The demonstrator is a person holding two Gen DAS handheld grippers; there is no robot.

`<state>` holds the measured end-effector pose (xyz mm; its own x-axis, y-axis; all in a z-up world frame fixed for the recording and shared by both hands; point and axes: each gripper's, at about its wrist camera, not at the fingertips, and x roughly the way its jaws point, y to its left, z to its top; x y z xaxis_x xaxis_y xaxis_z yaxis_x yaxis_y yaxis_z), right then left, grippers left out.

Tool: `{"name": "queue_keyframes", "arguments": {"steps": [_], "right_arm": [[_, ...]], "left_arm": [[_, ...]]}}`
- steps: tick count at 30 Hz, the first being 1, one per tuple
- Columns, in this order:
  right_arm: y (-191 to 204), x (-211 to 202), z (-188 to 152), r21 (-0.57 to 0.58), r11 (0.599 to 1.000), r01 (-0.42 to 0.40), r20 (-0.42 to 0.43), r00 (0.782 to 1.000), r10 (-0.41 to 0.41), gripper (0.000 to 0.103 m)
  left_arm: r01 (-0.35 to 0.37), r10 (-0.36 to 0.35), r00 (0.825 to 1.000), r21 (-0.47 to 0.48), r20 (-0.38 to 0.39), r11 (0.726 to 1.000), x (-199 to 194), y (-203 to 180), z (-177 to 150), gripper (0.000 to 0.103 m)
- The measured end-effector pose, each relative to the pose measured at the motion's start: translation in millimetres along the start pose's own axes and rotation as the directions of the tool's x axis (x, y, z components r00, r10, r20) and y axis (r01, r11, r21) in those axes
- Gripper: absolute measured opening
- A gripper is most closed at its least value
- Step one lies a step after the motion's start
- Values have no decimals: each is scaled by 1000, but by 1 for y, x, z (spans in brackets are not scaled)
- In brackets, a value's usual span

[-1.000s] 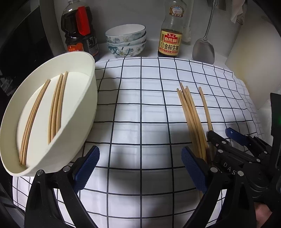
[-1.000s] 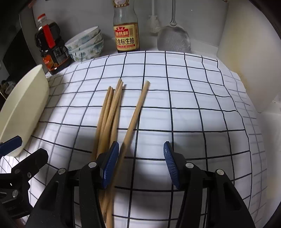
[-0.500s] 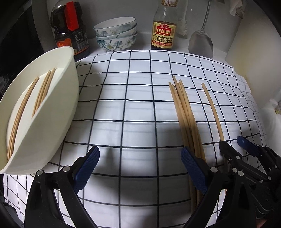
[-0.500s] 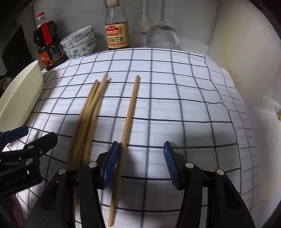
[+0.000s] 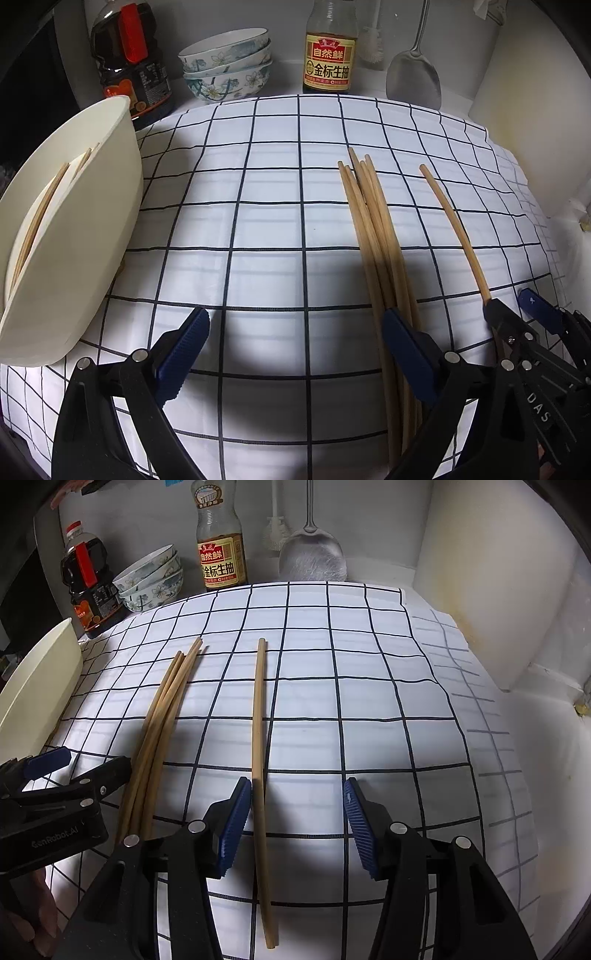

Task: Organize utensils
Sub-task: 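Close the left tool on one chopstick while the right tool grasps another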

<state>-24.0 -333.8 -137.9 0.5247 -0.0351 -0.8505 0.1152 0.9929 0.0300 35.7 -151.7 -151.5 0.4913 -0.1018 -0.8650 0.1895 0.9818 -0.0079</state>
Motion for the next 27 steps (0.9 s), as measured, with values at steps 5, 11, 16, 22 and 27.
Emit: {"name": "queue_keyframes", "arguments": {"steps": [5,11,16,22,27], "right_arm": [[2,1,1,1,1000,-5,-1,1000,5,51],[2,2,3,-1,1000,-6,1,1000,6,51],[4,7,7,-17,1000,-2,3,1000,2,51],[14,13,14,-77,997,-12,7,1000,13,44],[24,11,14,-123,992,-33,-7,999,32,8]], "left_arm": [[9,-9,1000,-11,-16,1000,0,0,0,94],[-21,22,999,20,-42,1000,9,-8,2,96],[-10,10,999,19,-34,1000,15,-5,7,92],[18,-17,1000,56,-10,998,13,-10,13,59],[33,-33,999,64,-7,997,10,-9,15,16]]}}
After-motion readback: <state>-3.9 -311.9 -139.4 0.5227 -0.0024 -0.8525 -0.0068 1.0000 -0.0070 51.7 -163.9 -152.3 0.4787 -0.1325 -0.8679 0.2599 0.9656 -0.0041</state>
